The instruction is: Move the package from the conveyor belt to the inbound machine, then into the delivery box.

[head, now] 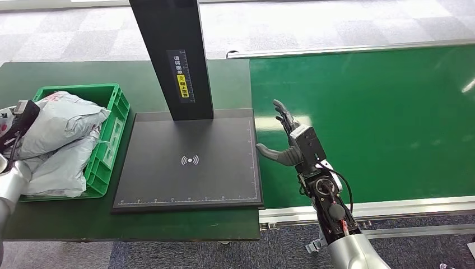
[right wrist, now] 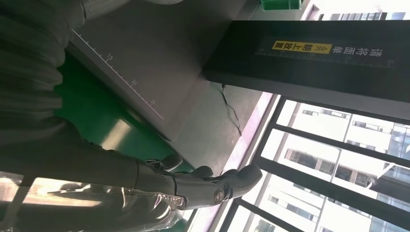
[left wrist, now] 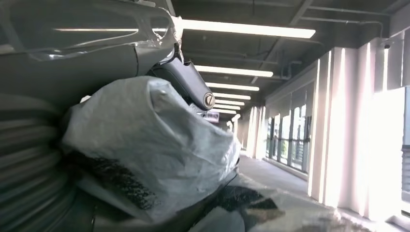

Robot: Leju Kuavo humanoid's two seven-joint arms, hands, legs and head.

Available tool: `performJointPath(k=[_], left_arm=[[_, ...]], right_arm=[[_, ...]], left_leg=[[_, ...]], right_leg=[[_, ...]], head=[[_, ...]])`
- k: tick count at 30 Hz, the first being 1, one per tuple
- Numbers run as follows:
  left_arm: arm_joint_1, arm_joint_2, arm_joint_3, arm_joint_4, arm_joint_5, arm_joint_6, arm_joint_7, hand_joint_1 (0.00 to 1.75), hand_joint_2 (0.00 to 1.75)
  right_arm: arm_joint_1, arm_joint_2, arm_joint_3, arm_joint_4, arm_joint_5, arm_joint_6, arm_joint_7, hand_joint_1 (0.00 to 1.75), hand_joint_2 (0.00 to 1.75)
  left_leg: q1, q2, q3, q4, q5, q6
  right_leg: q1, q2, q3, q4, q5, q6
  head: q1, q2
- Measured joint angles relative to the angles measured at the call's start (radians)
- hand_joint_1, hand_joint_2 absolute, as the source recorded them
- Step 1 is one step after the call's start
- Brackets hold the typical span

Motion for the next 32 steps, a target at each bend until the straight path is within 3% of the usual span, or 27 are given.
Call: performJointPath(k=[2, 4, 7, 9, 12, 15, 18, 22, 28, 32], left_arm=[[0.029, -0.025, 0.074, -0.083, 0.026, 0.007, -0.129, 0.0, 1.75], [0.049, -0.065, 0.194, -0.181, 0.033, 0.008, -0.331, 0.0, 1.75], [0.04, -0.143, 0.45, -0.312, 0.04, 0.008, -0.684, 0.0, 1.75], [0.016, -0.189, 0.616, -0.386, 0.031, 0.008, -0.865, 0.0, 1.75], [-0.024, -0.249, 0.817, -0.496, 0.038, 0.008, -1.029, 0.0, 1.75], [-0.049, -0.284, 0.933, -0.573, 0.051, 0.008, -1.062, 0.0, 1.75], [-0.055, -0.304, 0.989, -0.621, 0.062, 0.008, -1.066, 0.0, 1.75], [-0.055, -0.319, 1.012, -0.695, 0.09, 0.008, -1.067, 0.0, 1.75], [-0.051, -0.32, 1.02, -0.819, 0.004, 0.008, -1.068, 0.0, 1.75], [-0.051, -0.326, 1.016, -0.849, 0.116, 0.008, -1.068, 0.0, 1.75]], right_arm=[[0.005, 0.0, 0.0, -0.006, 0.003, 0.0, 0.001, 0.0, 1.75], [0.006, 0.002, 0.0, -0.007, 0.006, 0.0, 0.001, 0.0, 1.75], [0.002, 0.008, 0.003, -0.005, 0.006, 0.0, 0.001, 0.0, 1.75], [0.0, 0.01, 0.006, -0.002, 0.004, -0.003, -0.001, 0.0, 1.75], [-0.001, 0.011, 0.012, 0.001, -0.001, -0.008, -0.003, 0.0, 1.75], [-0.002, 0.012, 0.015, 0.004, -0.003, -0.012, -0.004, 0.0, 1.75], [-0.003, 0.014, 0.017, 0.006, -0.003, -0.013, -0.005, 0.0, 1.75], [-0.006, 0.015, 0.021, 0.012, -0.005, -0.016, -0.011, 0.0, 1.75], [-0.008, 0.014, 0.029, 0.028, -0.021, -0.029, -0.029, 0.0, 1.75], [-0.009, 0.011, 0.034, 0.034, -0.03, -0.039, -0.036, 0.0, 1.75]], left_leg=[[0.0, 0.0, 0.0, 0.0, 0.0, 0.0], [0.0, 0.0, -0.001, 0.0, 0.0, 0.0], [0.0, 0.002, -0.001, 0.0, 0.0, 0.0], [0.0, 0.003, -0.001, 0.0, 0.0, 0.0], [0.0, 0.003, -0.001, 0.0, 0.0, 0.0], [0.0, 0.001, -0.001, 0.0, 0.0, 0.0], [0.001, 0.0, -0.001, 0.0, 0.0, 0.0], [0.001, 0.0, -0.001, 0.0, 0.0, 0.0], [0.001, -0.002, -0.001, 0.0, 0.0, 0.0], [0.001, -0.002, -0.001, 0.0, 0.0, 0.0]], right_leg=[[0.0, 0.0, 0.0, 0.0, 0.0, 0.0], [0.0, 0.0, 0.0, 0.0, 0.0, 0.0], [0.0, 0.001, -0.001, 0.0, 0.001, 0.0], [0.0, 0.001, -0.001, 0.0, 0.001, 0.0], [0.0, 0.001, -0.001, 0.0, 0.001, 0.0], [0.0, 0.001, -0.001, 0.0, 0.001, -0.001], [0.001, 0.0, 0.0, 0.0, 0.001, -0.001], [0.001, 0.0, 0.0, 0.0, 0.001, -0.001], [0.001, -0.001, 0.0, 0.0, 0.001, -0.001], [0.001, -0.001, 0.0, 0.0, 0.001, -0.001]], head=[[0.0, 0.0], [0.0, 0.0], [0.001, 0.0], [0.0, 0.0], [0.0, 0.0], [0.0, 0.0], [0.0, 0.0], [0.0, 0.0], [0.0, 0.0], [0.0, 0.0]])
